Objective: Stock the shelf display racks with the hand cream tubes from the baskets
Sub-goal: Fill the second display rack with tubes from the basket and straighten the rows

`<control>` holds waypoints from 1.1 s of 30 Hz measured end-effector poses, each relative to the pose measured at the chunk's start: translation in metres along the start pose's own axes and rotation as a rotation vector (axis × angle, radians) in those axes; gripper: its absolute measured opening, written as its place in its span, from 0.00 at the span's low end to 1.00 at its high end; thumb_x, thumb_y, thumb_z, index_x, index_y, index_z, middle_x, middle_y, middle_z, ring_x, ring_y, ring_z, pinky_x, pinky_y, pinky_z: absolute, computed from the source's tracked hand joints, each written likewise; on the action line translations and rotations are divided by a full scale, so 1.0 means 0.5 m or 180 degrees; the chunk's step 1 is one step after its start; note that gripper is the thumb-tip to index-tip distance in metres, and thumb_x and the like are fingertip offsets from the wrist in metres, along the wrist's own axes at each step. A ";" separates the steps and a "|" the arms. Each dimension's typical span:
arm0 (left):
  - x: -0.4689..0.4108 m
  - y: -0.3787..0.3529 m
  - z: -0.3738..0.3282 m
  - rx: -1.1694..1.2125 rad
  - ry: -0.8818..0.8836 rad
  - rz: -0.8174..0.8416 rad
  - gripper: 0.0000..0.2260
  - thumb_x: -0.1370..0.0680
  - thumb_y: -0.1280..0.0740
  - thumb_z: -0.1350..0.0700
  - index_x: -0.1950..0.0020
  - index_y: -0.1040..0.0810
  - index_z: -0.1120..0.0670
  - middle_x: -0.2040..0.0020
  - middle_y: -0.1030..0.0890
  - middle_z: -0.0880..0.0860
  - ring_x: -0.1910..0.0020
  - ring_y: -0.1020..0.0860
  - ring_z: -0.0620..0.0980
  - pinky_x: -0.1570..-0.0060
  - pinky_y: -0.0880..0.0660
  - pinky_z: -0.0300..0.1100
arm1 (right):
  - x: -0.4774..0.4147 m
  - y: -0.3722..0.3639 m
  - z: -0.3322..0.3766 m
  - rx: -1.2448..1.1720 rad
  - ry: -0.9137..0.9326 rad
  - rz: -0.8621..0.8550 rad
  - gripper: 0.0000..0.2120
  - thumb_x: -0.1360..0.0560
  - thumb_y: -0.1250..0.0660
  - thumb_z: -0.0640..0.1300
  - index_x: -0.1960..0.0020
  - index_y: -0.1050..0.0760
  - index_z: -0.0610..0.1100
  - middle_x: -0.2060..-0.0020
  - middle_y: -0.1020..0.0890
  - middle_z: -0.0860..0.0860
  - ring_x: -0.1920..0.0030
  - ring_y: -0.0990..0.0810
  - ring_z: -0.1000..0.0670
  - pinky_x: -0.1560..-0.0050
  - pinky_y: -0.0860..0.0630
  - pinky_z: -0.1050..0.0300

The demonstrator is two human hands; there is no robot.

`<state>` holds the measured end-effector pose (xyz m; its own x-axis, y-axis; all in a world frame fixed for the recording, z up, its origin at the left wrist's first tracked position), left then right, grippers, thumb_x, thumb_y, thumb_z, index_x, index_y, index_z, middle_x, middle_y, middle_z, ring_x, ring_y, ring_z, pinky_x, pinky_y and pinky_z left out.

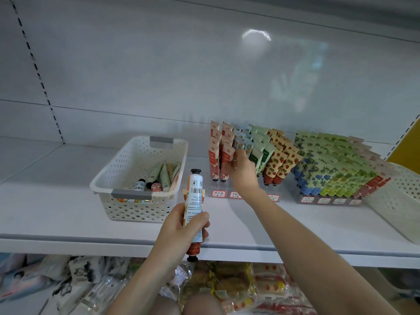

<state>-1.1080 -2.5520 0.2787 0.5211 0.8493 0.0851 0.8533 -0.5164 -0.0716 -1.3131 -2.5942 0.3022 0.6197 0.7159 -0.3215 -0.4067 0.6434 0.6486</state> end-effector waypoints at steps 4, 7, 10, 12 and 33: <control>0.002 -0.004 0.001 0.0013 0.0019 0.0056 0.09 0.24 0.35 0.55 0.44 0.27 0.53 0.58 0.20 0.54 0.66 0.22 0.43 0.63 0.22 0.37 | 0.000 -0.004 -0.002 0.0110 -0.0018 0.0012 0.11 0.23 0.38 0.42 0.45 0.32 0.36 0.56 0.19 0.40 0.57 0.20 0.39 0.59 0.25 0.48; 0.003 -0.006 0.001 0.0022 0.0029 0.0069 0.08 0.23 0.35 0.56 0.45 0.27 0.53 0.59 0.20 0.54 0.67 0.22 0.43 0.63 0.23 0.38 | 0.001 -0.004 -0.002 0.0133 -0.0038 0.0032 0.12 0.23 0.38 0.43 0.45 0.32 0.36 0.55 0.19 0.40 0.57 0.20 0.39 0.58 0.23 0.47; 0.004 -0.007 -0.001 0.0024 0.0013 0.0073 0.07 0.23 0.35 0.56 0.46 0.27 0.52 0.59 0.20 0.54 0.67 0.22 0.43 0.62 0.23 0.38 | 0.003 -0.002 0.000 0.0088 -0.0032 0.0049 0.12 0.23 0.37 0.44 0.45 0.31 0.36 0.55 0.19 0.40 0.56 0.20 0.39 0.56 0.23 0.45; 0.004 -0.006 -0.003 0.0006 -0.0007 0.0065 0.07 0.23 0.35 0.56 0.46 0.27 0.52 0.59 0.20 0.54 0.67 0.22 0.43 0.62 0.22 0.38 | 0.005 0.001 0.002 0.0075 -0.0037 0.0072 0.12 0.23 0.37 0.44 0.45 0.31 0.36 0.54 0.19 0.40 0.55 0.20 0.39 0.56 0.23 0.45; 0.013 -0.006 -0.042 -0.0061 -0.0188 -0.0055 0.12 0.23 0.35 0.55 0.41 0.28 0.52 0.53 0.19 0.56 0.60 0.21 0.45 0.64 0.24 0.36 | 0.047 0.084 0.035 -0.0659 -0.0193 -0.0231 0.25 0.24 0.35 0.42 0.30 0.40 0.37 0.50 0.22 0.44 0.55 0.22 0.45 0.59 0.24 0.59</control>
<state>-1.1070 -2.5471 0.3001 0.5047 0.8628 0.0271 0.8627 -0.5030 -0.0515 -1.3038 -2.5555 0.3340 0.6891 0.6520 -0.3161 -0.4847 0.7391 0.4678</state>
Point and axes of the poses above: each hand's wrist, its own x-axis away from the middle knuckle, its own y-axis out of the back of the hand, z = x × y, the point moved 2 cm from there along -x, towards the middle knuckle
